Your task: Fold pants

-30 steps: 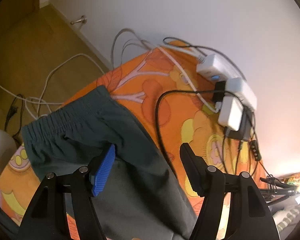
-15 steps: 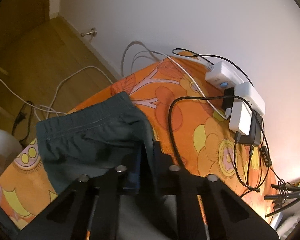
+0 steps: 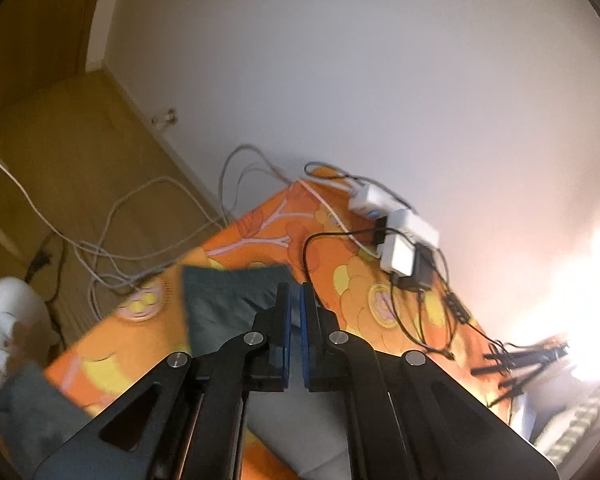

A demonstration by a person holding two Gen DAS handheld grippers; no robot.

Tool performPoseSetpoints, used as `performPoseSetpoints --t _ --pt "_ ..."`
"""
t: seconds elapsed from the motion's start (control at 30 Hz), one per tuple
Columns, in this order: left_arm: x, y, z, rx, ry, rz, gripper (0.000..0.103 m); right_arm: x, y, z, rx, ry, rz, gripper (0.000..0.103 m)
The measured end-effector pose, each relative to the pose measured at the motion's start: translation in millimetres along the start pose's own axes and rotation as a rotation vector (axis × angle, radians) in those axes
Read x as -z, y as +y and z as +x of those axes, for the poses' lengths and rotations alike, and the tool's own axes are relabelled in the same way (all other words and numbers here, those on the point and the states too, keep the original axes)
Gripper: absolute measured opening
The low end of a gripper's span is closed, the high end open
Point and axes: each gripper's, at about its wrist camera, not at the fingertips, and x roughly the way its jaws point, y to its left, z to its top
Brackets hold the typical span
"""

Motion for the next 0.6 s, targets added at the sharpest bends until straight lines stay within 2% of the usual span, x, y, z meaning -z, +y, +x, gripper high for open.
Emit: performPoseSetpoints --t 0.17,0.27,0.33,0.4,0.47,0.53,0.6 --pt "15.3 10.9 -14.0 0.018 0.052 -0.007 0.003 7.1 18.3 -9.3 -0.016 0.031 0.04 0.003" --pt "32.8 -4.6 0.7 0.05 0.134 0.032 0.003 17.3 28.7 -6.4 -0.095 0.071 0.102 0.003" --pt "44.6 -23.1 14.2 0.031 0.174 0.083 0.006 25.9 42.1 -4.4 -0.144 0.104 0.118 0.003" --pt "54.2 -42.8 28.1 0.021 0.209 0.136 0.017 35.5 58.5 -1.7 -0.173 0.129 0.103 0.003" --pt "62.1 -64.1 46.3 0.021 0.246 0.169 0.042 41.9 71.1 2.4 -0.194 0.135 0.098 0.003" --pt "68.3 -79.8 65.6 -0.017 0.274 0.209 0.046 46.3 75.9 8.4 -0.218 0.128 0.126 0.003" --pt "77.6 -93.7 88.8 -0.088 0.317 0.258 0.047 49.9 77.2 12.6 -0.225 0.115 0.151 0.003"
